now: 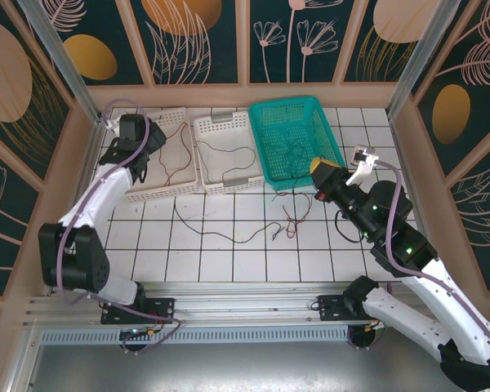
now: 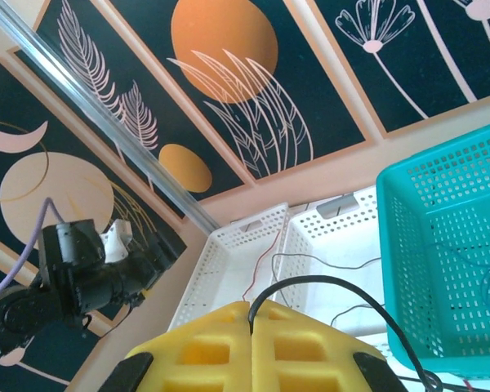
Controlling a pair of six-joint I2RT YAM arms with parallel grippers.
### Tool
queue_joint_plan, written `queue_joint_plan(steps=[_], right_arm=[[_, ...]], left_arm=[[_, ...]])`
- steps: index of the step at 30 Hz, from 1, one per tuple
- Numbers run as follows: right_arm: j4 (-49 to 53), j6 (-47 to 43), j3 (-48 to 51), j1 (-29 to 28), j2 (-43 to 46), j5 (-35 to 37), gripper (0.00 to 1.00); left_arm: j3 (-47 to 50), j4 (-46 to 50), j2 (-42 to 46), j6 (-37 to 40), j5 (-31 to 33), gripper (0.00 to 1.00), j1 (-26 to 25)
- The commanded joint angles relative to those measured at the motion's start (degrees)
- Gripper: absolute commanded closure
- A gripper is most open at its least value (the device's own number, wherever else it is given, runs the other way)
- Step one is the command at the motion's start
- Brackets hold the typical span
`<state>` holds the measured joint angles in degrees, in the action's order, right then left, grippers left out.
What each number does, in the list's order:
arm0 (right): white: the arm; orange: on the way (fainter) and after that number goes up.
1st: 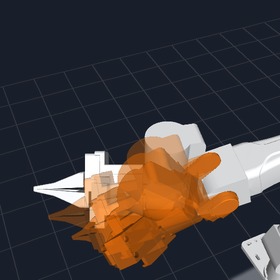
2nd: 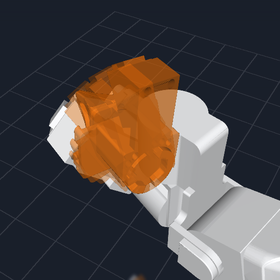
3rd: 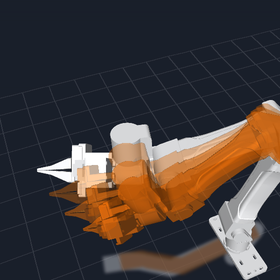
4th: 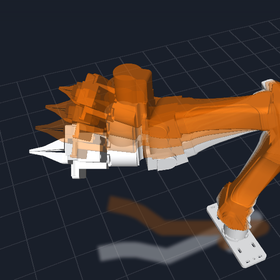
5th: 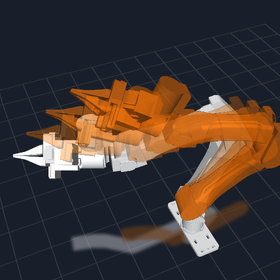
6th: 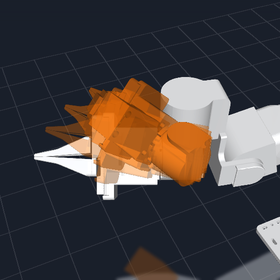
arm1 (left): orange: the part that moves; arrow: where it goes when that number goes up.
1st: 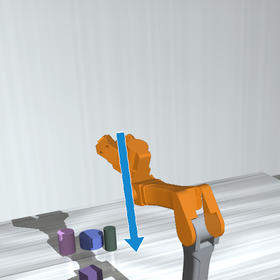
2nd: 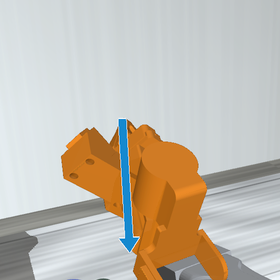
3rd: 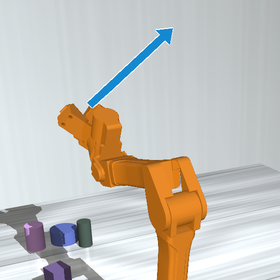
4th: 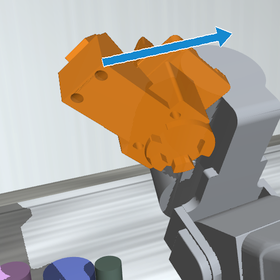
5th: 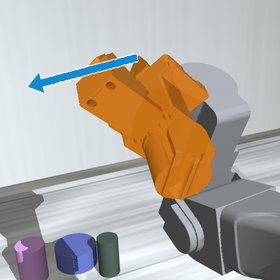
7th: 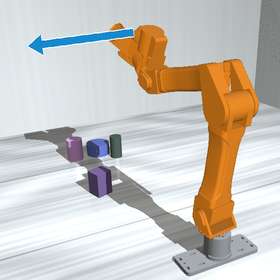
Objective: Untangle the cables
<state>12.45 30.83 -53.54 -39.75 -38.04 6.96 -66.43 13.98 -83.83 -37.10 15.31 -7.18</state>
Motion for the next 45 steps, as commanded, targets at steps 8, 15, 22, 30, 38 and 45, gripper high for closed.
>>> queue_joint_plan(steps=[8,15,22,30,38,45], right_arm=[[-4.60,1.40,-3.65,-0.12,-1.07,-5.83,1.00],[-5.14,1.69,-4.82,-0.06,-1.33,-7.09,1.00],[-2.91,1.59,-4.16,-0.06,-1.26,-2.91,1.00],[-0.02,0.99,-4.19,0.06,0.54,2.14,1.00],[1.18,0.12,-3.94,0.02,1.45,3.58,1.00],[0.59,-0.07,-2.80,0.02,2.23,3.79,1.00]], left_arm=[[16.41,-7.35,12.90,-4.55,-15.47,0.05,-15.79],[21.61,-10.25,10.98,-4.75,-15.32,0.04,-28.46],[22.11,-14.70,1.39,-4.97,-14.26,0.02,-37.80],[13.14,-12.34,-10.55,-3.29,-10.96,0.03,-46.98],[6.79,-9.23,-18.58,-3.11,-8.97,0.05,-51.97],[3.51,-5.48,-23.08,-2.29,-6.72,0.16,-54.06]])
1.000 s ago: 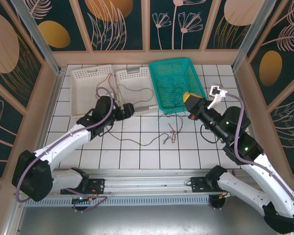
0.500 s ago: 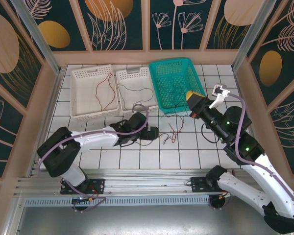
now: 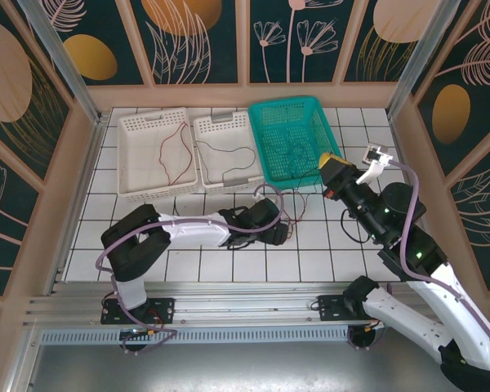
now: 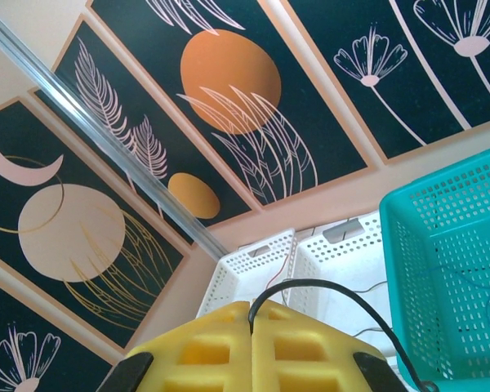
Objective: Untangle the cables
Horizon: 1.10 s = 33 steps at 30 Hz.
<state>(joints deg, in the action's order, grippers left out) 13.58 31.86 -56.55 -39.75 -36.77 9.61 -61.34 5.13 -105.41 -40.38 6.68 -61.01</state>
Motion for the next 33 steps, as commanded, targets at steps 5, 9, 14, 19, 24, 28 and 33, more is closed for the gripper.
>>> queue_joint_plan(steps=[5,9,14,19,24,28,33], right_arm=[[-0.36,-1.36,0.48,0.15,1.50,1.43,1.00],[-0.40,-1.38,0.69,0.11,1.79,1.56,1.00],[-0.27,-1.45,0.65,0.11,1.92,1.56,1.00],[-0.39,-1.27,0.94,0.11,2.27,1.56,1.00],[-0.22,-1.17,1.05,0.11,2.64,1.38,1.00],[0.05,-1.16,1.17,0.20,3.15,1.70,1.00],[-0.12,-1.09,1.58,0.20,3.66,2.14,1.00]], left_arm=[[-1.68,3.88,-1.82,1.44,2.91,0.25,-0.17],[-2.87,4.01,-3.31,1.92,2.08,0.37,-0.16],[-3.61,3.85,-4.37,1.84,2.00,0.49,-0.23],[-3.70,3.94,-4.06,1.91,2.51,0.66,-0.22],[-4.04,5.81,-0.22,2.34,4.09,0.98,-0.16],[-5.81,9.31,7.71,3.40,6.12,1.00,-0.20],[-10.80,15.09,19.11,5.06,9.37,1.00,-0.23]])
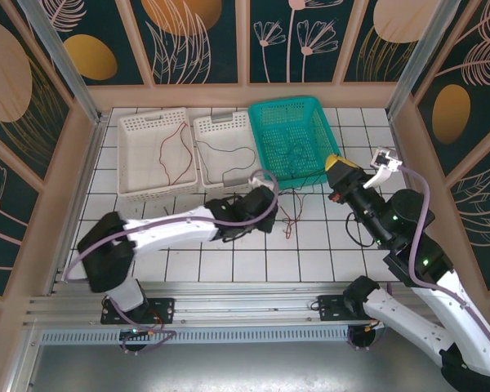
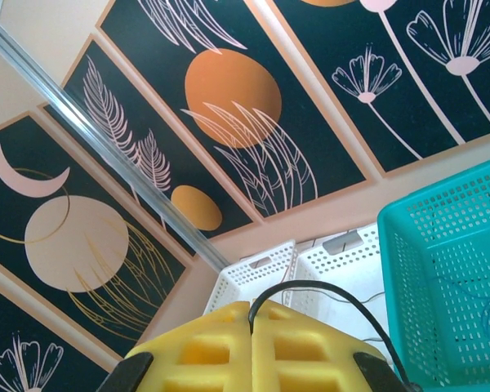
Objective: Untangle the cables
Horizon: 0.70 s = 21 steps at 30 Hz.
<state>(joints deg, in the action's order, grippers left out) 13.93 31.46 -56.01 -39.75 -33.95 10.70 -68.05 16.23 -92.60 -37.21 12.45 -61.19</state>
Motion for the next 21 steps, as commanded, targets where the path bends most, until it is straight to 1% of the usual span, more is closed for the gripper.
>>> queue_joint_plan(steps=[1,6,9,13,17,19,21], right_arm=[[-0.57,-0.63,1.15,0.24,0.99,1.10,1.00],[-1.00,-0.29,1.95,0.21,1.08,1.04,1.00],[-1.60,0.08,2.39,0.20,1.07,0.58,1.00],[-1.81,0.49,2.42,0.20,0.85,0.12,1.00],[-1.64,0.79,2.23,0.20,0.89,-0.12,1.00],[-1.53,0.92,2.13,0.22,0.86,-0.20,1.00],[-1.45,1.14,2.18,0.24,0.87,-0.40,1.00]], left_arm=[[-5.54,5.24,8.38,2.49,4.57,1.00,0.00],[-14.31,10.51,15.59,5.59,10.16,1.00,-0.05],[-21.58,13.36,16.92,8.18,12.96,1.00,-0.04],[-33.72,17.55,14.94,12.67,17.52,1.00,-0.05],[-44.15,18.65,11.43,18.30,22.29,1.00,0.20],[-48.94,18.84,9.39,20.99,23.77,1.00,1.09],[-52.31,18.32,7.65,22.77,23.38,1.00,3.28]])
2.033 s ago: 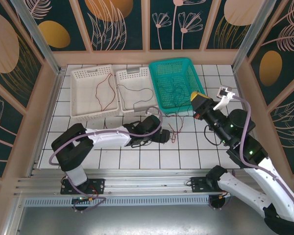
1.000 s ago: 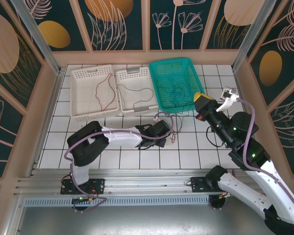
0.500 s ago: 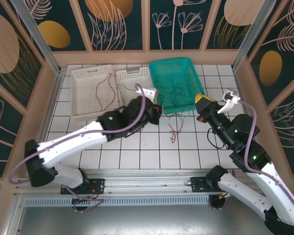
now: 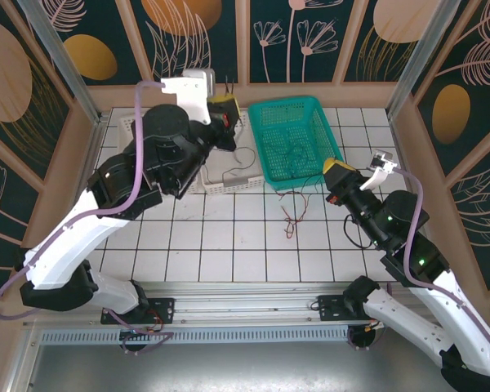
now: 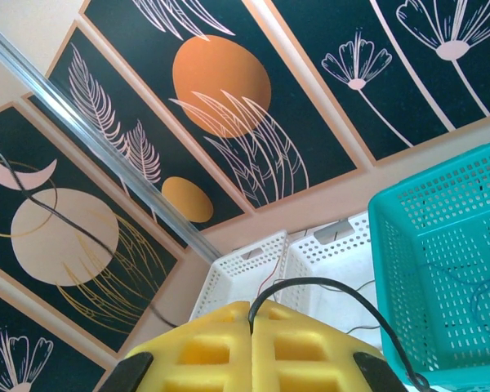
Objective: Untangle the cables
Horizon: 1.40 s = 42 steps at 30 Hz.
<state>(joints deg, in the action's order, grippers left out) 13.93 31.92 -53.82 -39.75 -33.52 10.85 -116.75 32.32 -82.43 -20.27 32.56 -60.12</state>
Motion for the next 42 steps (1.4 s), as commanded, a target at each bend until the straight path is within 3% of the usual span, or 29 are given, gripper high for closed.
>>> queue_joint_plan(steps=[1,5,11,22,36,42], right_arm=[[-1.45,0.77,-0.05,0.20,0.46,-0.64,1.00],[-1.58,1.23,-0.04,0.20,0.25,-1.19,1.00],[-1.63,1.82,-0.10,0.24,-0.18,-2.48,1.00],[-1.41,2.44,0.81,0.20,-0.21,-3.29,1.00],[-1.18,2.79,1.83,0.20,0.24,-3.29,1.00],[-1.28,2.79,2.10,0.24,0.14,-3.39,1.00]], left_arm=[[-4.50,1.78,-3.00,6.09,2.42,1.00,3.47],[-3.95,-3.35,-3.60,8.24,-0.07,1.00,8.22],[-3.66,-9.58,-5.52,12.58,-1.28,1.00,11.39],[-1.41,-13.96,-8.26,11.80,-4.38,1.00,17.48],[15.84,-23.60,-8.52,6.62,-8.67,1.00,19.99],[18.32,-25.68,-9.49,5.27,-10.37,1.00,20.00]])
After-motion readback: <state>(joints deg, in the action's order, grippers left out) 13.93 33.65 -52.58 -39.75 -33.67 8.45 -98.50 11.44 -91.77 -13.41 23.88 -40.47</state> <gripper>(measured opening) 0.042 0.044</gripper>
